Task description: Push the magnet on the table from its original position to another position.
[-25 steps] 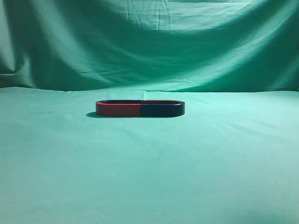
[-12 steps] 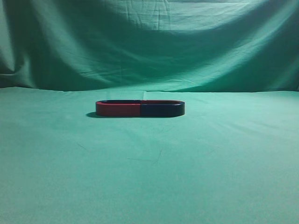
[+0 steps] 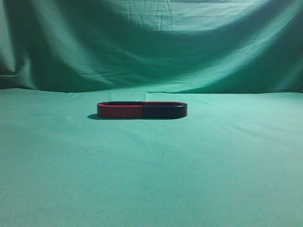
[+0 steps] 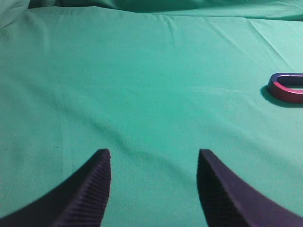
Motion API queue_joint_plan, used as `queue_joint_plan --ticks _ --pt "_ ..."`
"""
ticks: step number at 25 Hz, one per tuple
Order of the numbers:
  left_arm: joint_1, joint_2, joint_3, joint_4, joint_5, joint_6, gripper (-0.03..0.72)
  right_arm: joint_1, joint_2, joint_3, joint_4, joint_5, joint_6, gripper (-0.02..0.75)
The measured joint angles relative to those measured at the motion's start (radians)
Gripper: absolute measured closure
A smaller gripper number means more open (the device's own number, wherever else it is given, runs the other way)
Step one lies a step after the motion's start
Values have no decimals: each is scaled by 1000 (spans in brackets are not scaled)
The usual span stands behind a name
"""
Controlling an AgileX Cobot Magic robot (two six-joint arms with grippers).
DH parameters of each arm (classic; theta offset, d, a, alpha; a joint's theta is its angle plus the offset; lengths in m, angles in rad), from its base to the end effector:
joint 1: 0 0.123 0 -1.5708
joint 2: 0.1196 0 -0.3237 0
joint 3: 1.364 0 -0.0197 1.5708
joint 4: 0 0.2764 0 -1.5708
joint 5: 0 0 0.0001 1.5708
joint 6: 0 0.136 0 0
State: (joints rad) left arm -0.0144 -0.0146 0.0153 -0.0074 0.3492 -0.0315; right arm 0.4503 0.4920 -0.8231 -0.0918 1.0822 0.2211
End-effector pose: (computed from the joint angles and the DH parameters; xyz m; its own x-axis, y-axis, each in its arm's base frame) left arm 0.0830 -0.0015 0.1650 -0.2601 -0.0347 -0.9650 0.0069 0.9993 -0.0378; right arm 0.0826 0.0277 0.3557 -0.6114 -0.0996 -0.7850 -0.2724 0.9579 0.0906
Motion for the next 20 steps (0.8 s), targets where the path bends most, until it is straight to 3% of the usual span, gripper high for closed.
queue_joint_plan --ticks 4,12,16,20 --pt "0 0 0 0 0 0 316 -23 -143 151 -22 -181 -39 738" --pt "0 0 0 0 0 0 316 -251 -395 496 -41 -496 -68 738" --pt "0 0 0 0 0 0 316 -331 -489 633 -44 -591 -69 738" --pt "0 0 0 0 0 0 316 -357 -502 743 -44 -618 -69 738"
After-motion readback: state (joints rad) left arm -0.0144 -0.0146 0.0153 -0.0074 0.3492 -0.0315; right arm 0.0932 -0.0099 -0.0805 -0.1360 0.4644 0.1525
